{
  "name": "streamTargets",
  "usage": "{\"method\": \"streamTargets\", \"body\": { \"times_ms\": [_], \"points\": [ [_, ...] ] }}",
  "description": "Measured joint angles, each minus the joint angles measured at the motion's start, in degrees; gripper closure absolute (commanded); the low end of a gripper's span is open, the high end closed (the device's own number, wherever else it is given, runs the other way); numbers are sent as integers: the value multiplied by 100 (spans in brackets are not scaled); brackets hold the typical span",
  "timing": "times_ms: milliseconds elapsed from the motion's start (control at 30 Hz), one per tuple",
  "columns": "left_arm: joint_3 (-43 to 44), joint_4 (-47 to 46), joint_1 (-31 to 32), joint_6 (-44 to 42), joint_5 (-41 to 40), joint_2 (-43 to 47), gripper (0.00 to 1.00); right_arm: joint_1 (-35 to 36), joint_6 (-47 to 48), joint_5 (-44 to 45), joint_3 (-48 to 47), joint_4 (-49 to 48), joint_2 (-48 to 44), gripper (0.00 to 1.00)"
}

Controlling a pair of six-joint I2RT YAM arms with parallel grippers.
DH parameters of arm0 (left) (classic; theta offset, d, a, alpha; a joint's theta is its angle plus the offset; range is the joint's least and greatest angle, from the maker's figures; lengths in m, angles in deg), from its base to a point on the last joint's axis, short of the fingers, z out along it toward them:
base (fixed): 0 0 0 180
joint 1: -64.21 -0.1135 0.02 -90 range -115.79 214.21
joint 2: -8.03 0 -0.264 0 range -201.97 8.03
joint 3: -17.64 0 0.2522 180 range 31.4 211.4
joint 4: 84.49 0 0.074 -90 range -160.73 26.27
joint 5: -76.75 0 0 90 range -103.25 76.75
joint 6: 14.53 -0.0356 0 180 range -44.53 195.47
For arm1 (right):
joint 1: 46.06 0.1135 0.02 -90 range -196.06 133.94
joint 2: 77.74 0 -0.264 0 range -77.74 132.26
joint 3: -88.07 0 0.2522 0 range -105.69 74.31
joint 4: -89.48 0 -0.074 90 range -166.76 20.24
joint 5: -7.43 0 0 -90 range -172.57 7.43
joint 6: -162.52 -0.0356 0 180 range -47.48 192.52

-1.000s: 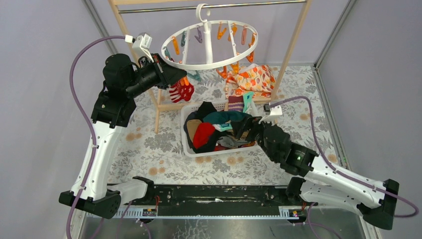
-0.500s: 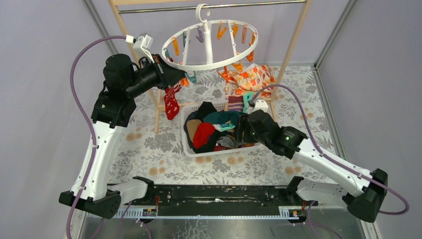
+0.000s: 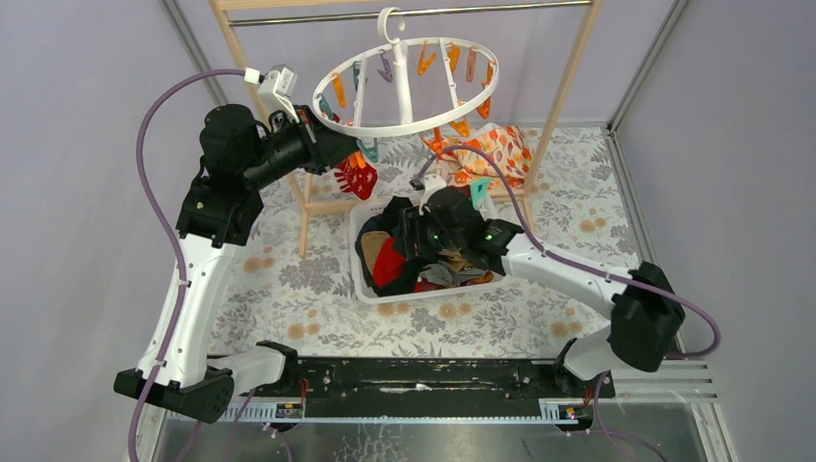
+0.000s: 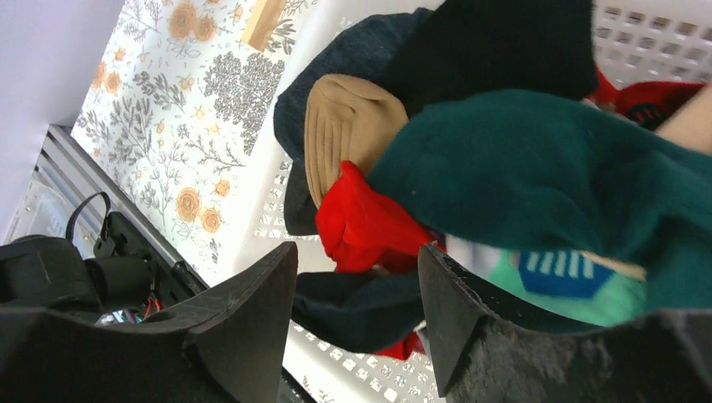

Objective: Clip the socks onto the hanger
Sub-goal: Adjust the sock in the bin.

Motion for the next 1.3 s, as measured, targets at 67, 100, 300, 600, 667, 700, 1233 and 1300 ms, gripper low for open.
{"method": "streamTargets", "body": {
  "times_ms": [67,100,300,600,667,700,1233,1300],
  "points": [
    [0,0,0,-2,20,0,100,0,160,-114,-4,-214,184,41],
    [0,0,0,0,26,0,100,0,245,-138,-4,-306,269,42],
    [0,0,0,-2,37,0,100,-2,868,-90,-4,-590,437,44],
    [0,2,0,-2,39,0,100,-2,1506,-168,-4,-719,671,72],
    [0,2,0,-2,39,0,100,-4,1567,-260,-4,-682,684,86],
    [0,2,0,-2,39,0,100,-7,1589,-297,-7,-684,684,92],
    [0,4,0,-22,39,0,100,-330,1095,-1156,-313,-223,-664,100],
    [0,4,0,-22,42,0,100,-551,916,-1165,-299,-262,-894,100]
  ]
}}
